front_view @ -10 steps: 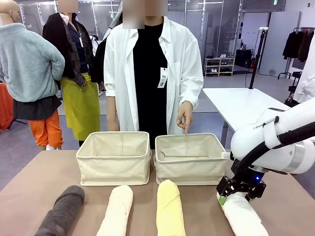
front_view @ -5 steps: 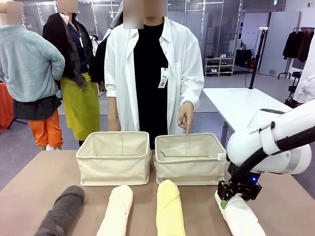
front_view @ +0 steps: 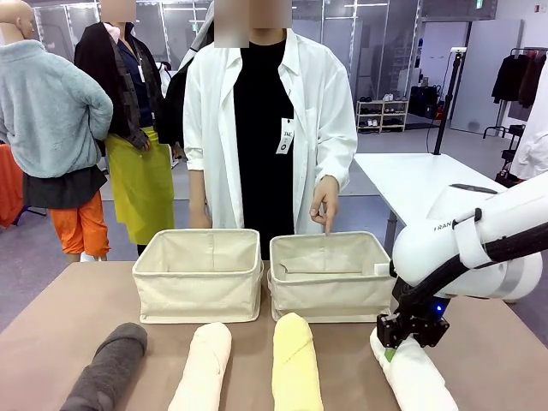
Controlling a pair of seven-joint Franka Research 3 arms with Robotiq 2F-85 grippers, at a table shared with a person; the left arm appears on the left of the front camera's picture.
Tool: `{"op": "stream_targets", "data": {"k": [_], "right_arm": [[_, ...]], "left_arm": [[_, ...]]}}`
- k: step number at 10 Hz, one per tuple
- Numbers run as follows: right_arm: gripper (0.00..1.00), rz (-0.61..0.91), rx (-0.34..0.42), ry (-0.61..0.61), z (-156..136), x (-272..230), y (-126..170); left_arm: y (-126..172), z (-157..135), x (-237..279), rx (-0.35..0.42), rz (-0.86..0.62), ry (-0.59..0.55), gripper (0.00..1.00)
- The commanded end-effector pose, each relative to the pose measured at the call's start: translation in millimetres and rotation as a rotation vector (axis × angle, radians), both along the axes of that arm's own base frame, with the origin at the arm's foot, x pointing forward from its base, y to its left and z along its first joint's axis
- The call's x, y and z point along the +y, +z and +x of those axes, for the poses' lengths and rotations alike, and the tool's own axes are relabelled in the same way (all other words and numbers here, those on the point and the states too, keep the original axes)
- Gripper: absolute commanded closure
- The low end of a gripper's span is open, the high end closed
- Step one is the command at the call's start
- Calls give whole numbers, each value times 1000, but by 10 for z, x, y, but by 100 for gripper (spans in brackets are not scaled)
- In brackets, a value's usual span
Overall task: Divide the towels into two baskets.
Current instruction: Pick up one hotel-folded towel and place it in the Fabric basket indicated by the person.
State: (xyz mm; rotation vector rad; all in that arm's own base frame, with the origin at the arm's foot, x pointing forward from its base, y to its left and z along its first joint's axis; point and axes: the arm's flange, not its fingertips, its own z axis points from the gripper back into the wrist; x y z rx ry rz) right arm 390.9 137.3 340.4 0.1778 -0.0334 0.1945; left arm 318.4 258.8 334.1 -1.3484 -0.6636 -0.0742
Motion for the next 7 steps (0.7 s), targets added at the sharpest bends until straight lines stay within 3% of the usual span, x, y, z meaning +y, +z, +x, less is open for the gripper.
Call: {"op": "stream_targets", "data": {"k": [1, 4, 6, 7], "right_arm": [[81, 35, -42, 81, -369, 44, 346], [81, 53, -93, 400, -459, 296, 1049], [81, -46, -137, 787, -535, 588, 1349], [81, 7, -119, 1002, -600, 748, 1436]], "left_arm": [[0, -28, 13, 3, 3, -1, 0], [0, -28, 13, 3, 3, -1, 0], [0, -28, 13, 3, 3, -1, 0], [0, -28, 13, 3, 3, -1, 0]]}}
